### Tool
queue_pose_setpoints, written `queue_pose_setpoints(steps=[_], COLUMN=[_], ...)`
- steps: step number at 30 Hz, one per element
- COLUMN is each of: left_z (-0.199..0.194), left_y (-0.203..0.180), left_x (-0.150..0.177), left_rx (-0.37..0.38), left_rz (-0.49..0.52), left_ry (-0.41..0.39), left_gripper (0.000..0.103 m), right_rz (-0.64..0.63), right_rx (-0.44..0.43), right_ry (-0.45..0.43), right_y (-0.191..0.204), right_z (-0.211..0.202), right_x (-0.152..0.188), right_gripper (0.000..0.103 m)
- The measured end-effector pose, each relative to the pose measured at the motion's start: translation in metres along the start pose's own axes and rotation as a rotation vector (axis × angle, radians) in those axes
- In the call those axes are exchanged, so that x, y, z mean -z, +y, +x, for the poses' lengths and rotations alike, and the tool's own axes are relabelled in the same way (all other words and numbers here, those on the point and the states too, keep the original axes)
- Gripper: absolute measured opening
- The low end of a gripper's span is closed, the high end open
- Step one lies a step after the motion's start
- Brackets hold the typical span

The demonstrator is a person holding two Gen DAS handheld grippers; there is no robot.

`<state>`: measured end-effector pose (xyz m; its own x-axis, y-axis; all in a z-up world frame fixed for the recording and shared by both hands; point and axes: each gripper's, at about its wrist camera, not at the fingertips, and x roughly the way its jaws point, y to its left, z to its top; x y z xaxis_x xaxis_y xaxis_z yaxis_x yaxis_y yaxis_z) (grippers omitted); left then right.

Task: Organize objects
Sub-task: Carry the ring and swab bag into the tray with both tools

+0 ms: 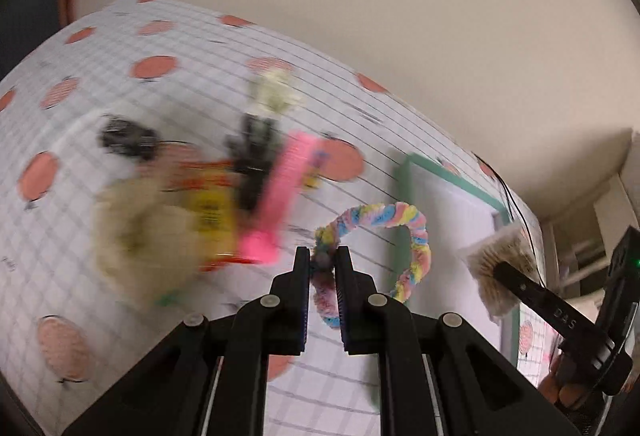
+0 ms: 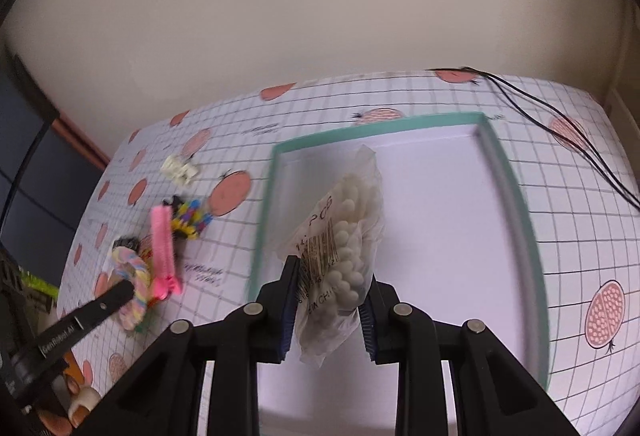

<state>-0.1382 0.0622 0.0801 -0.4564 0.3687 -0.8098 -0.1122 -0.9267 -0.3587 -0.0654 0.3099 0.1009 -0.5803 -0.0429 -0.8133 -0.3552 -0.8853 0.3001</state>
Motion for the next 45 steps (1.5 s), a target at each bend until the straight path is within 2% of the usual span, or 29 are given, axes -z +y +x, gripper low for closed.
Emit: queue_pose_setpoints(steps=[7, 12, 21, 27, 34, 36, 45], left_z=[0.040, 0.065, 0.120, 0.141, 0.151, 0.151, 0.142], left_y=[-0.064, -0.099, -0.113, -0.120, -0.134, -0.135, -0.132], left_x=[0.005, 0.001, -0.013, -0.020, -0.025, -0.024, -0.019], left_rx=[0.041, 0.034, 0.002, -0.011, -0.052, -0.057, -0.031], left_rz=[0.091, 0.153, 0.136, 0.145, 0.196, 0.209, 0.180], left_ry=[0.064, 0.085, 0.132, 0.135, 0.118, 0.118, 0.145], left_gripper=[0.012, 0.013, 0.013, 0.013, 0.013, 0.013, 0.015], right_rz=[0.065, 0.121, 0.158, 0.146, 0.155, 0.172, 0.158], right_rx=[0.016, 0.015, 0.010, -0.005, 0.021, 0.004, 0.015], right_ry=[-0.047, -0.068, -0.085, -0.081, -0.048, -0.047, -0.037], right_y=[-0.043, -0.067, -0.083, -0.085, -0.091, -0.095, -0.091], right_z=[0.001, 0.003, 0.016, 0.029, 0.045, 0.046, 0.043], right_x=[-0.009, -0.016, -0.021, -0.028, -0.027, -0.025, -0.022], right_gripper=[0.029, 0.029, 0.029, 0.029, 0.029, 0.029, 0.032])
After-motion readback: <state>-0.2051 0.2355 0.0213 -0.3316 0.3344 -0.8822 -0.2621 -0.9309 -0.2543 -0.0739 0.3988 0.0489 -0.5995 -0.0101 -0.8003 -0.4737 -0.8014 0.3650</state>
